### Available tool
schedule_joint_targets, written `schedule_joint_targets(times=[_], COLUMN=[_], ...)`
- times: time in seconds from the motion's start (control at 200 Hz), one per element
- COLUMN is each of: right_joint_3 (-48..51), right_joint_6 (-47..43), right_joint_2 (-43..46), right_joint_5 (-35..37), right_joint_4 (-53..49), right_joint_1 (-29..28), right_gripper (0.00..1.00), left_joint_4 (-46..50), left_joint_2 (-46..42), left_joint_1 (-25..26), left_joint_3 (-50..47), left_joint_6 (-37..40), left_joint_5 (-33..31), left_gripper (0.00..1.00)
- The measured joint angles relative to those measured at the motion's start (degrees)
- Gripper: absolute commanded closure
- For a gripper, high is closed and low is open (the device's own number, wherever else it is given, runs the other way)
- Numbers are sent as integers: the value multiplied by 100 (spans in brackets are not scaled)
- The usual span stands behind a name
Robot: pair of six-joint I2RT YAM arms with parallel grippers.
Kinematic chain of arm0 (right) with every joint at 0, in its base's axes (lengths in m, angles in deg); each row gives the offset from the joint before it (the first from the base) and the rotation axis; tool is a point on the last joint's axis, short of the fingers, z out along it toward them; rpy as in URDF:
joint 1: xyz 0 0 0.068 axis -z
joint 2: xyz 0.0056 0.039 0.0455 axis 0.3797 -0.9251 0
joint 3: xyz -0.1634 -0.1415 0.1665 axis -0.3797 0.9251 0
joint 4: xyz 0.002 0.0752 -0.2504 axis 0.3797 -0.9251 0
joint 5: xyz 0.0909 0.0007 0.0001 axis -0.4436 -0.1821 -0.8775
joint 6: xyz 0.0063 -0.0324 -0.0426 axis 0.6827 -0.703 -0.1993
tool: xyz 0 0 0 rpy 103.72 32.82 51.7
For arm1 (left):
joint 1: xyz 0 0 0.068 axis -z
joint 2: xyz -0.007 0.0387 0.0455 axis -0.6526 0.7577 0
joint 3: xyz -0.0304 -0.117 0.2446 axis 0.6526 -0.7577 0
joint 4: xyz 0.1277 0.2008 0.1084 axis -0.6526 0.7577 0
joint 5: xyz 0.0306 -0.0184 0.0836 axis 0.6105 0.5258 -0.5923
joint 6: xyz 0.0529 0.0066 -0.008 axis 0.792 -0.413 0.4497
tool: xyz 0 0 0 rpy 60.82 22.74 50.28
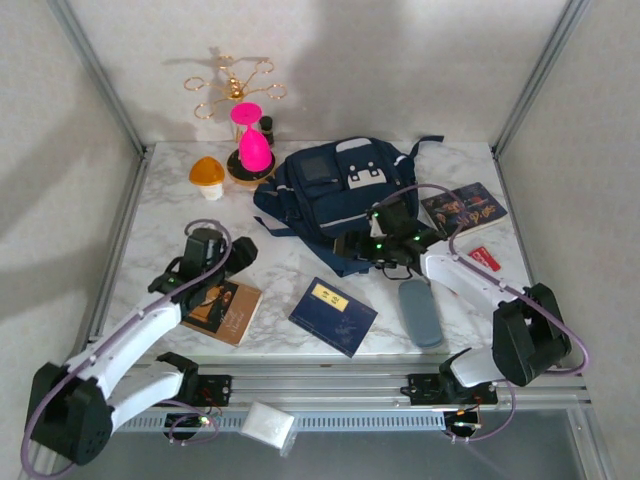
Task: Pack the student bag
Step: Adjust the book at the bottom-left of the table.
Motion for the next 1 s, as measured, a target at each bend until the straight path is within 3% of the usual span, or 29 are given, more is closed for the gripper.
schedule_joint_targets(times=[0.195,0.365,0.626,0.736,0.856,0.996], right_joint_3=[-398,-953,-1558,-1773,-1930,-1989], right_joint_6=[-48,-173,-214,-243,-256,-282], right_joint_2=[-717,-1576,-2455,-2723,-2907,-3021], right_joint_5=[-50,-201,-514,-662,-765,-848], right_joint_4=[492,872,1250,1294,1329,1331], right_joint_1=[-1036,-1659,-1716,-1727,-1733,-1731], right_gripper=[3,6,15,19,20,18], left_joint_4=[1043,1740,1950,1956,2022,1939], left_joint_2=[-990,-1113,-468,-442,-444,-431], left_joint_1=[68,181,-79,-448,-780,-813], left_joint_3=[-542,-586,-638,-776,-872,-942], left_joint_6=[-527,-977,-1545,-1711,-1895,-2094], left_joint_5=[-470,-1082,-1670,-1849,-2065,-2142], left_gripper=[24,13,11,11,11,11])
